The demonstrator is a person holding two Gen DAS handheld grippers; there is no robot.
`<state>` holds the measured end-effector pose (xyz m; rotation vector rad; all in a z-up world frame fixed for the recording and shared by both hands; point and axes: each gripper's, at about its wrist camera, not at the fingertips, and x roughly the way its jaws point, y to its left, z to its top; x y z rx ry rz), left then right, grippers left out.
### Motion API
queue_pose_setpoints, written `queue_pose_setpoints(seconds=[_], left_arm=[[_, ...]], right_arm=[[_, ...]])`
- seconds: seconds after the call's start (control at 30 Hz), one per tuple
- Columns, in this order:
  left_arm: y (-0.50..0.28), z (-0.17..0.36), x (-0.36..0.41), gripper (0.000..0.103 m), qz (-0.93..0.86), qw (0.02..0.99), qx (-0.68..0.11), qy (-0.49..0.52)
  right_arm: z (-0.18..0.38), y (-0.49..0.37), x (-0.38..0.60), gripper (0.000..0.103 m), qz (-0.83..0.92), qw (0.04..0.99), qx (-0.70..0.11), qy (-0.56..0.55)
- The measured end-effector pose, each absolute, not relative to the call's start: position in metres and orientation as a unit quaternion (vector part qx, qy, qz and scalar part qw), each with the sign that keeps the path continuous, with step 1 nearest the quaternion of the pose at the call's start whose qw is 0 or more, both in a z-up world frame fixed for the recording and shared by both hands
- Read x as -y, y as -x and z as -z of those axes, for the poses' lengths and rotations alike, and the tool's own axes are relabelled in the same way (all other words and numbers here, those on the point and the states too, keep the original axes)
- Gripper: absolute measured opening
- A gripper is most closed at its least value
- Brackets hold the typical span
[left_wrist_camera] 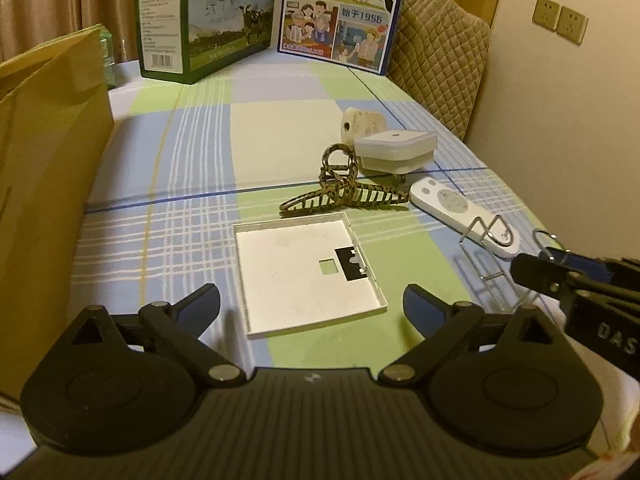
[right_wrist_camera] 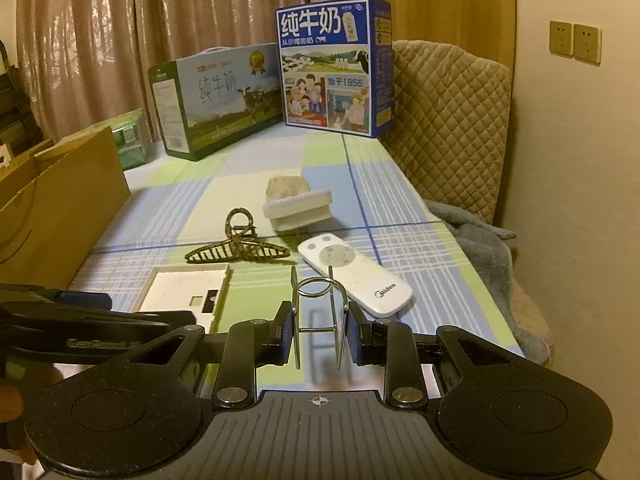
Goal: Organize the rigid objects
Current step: 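Lift the wire stand with the right gripper while the left grasps the white square frame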
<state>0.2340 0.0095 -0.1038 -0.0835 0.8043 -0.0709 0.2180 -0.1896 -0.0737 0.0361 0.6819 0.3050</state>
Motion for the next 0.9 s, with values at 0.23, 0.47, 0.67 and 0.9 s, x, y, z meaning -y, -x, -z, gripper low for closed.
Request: queue_pose_setpoints(seconds=[0.23,0.47,0.67,0.9], left_arm=[[-0.253,0.118,0.008,0.097,0.005,0.914,-0.406,0.007],[-0.247,0.120,0.003,0.088,0.006,0.909,-0.417,-0.006],[-0.196,0.112,-0.014,0.088,0.006,0.901,-0.433,-0.019],[-0.152,0.104,-0.030,0.092,0.011,0.904,-0.427,-0.011]], right_arm=[[0.076,-0.221,0.194,0.024,-0.134,0.931,-0.338,-0.022],[0.077,-0.220,0.191,0.024,-0.138,0.930,-0.340,-0.019],[0.074,-0.213,0.189,0.024,-0.150,0.928,-0.341,-0.022],[0.067,-0.194,0.187,0.024,-0.165,0.924,-0.345,-0.023]])
